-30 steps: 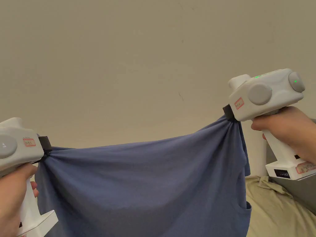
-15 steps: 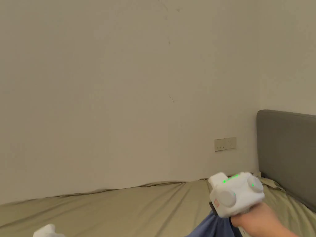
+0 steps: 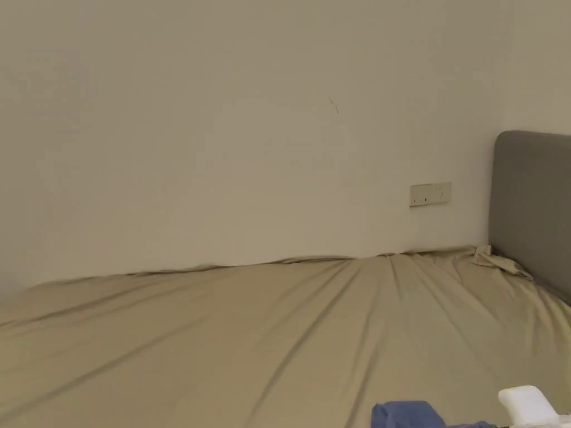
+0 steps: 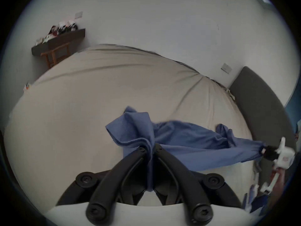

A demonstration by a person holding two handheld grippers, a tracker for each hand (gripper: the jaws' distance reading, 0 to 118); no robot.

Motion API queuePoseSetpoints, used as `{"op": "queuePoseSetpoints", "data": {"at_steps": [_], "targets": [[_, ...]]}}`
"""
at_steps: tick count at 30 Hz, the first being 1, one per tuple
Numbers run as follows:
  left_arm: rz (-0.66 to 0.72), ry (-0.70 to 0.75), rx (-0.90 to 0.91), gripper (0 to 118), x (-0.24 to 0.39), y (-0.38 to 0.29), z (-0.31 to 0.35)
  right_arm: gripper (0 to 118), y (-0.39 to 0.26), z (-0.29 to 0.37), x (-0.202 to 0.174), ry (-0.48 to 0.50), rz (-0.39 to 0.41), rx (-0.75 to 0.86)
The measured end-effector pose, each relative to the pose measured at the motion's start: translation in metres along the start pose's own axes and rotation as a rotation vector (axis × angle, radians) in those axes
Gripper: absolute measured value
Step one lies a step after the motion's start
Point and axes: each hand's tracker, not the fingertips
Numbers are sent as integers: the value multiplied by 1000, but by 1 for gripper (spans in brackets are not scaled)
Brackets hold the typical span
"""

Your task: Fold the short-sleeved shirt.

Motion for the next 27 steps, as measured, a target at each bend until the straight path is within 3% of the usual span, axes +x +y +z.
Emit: {"op": "queuePoseSetpoints", "data": {"at_steps": [5,9,15,27], "targets": [[-51,-70,-21,3,-14,-48,60,5,-63,48,1,59,-94,-25],[-30,-136,-77,3,-32,-76,96,5,-103,88,-10,56,-49,-44],[-29,-114,-124,3,-54,-113,131,5,-144,130,-18,53,-11,-96],[-45,-96,-254,3,-72,-172,147,5,-202,143,-33,36,22,-299]]}}
